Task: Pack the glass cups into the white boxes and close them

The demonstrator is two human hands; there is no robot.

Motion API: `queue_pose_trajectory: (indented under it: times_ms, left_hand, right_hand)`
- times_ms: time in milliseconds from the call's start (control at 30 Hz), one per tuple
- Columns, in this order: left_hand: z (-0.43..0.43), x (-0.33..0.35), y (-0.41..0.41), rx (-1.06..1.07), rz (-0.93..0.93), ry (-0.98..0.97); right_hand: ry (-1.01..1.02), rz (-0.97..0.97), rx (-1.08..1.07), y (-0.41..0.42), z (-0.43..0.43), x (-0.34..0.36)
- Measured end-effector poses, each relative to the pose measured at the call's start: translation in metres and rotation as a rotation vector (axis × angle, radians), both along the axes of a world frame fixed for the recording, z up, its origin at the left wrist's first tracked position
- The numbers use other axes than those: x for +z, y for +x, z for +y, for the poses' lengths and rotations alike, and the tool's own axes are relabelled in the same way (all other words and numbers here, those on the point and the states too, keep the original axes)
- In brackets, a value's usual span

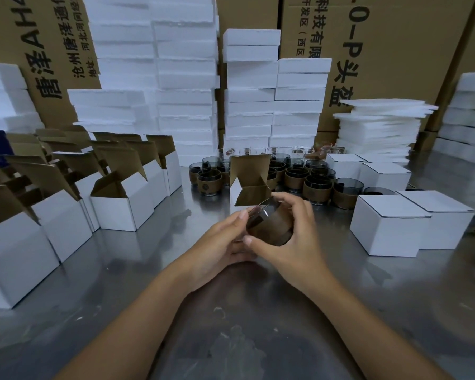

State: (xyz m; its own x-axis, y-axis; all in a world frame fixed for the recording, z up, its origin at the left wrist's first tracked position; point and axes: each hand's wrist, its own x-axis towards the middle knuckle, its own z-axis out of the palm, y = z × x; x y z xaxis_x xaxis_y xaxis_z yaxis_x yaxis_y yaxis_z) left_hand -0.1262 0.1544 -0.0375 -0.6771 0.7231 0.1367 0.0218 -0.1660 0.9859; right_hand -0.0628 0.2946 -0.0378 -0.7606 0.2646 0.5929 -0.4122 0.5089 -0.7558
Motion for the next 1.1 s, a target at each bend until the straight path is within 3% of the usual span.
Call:
queue_pose_trajectory:
  times_ms: [267, 800, 1100]
  left_hand:
    - [-0.0025, 0.0003, -0.0007, -0.045, -0.010, 0.037]
    - [-0.0042, 0.0001, -0.0038, 0.093, 0.079, 0.136]
    - [-0.0032, 0.0024, -0.0023, 0.098, 0.043, 0.121]
  right_hand:
    - [0.064, 0.028, 0.024, -0.0003, 0.0020, -0.0033]
    - [0.164, 0.106, -0.011, -0.0061, 0.0056, -0.0059]
    - [0.106, 0.078, 0.023, -0.0038, 0.0052, -0.0028]
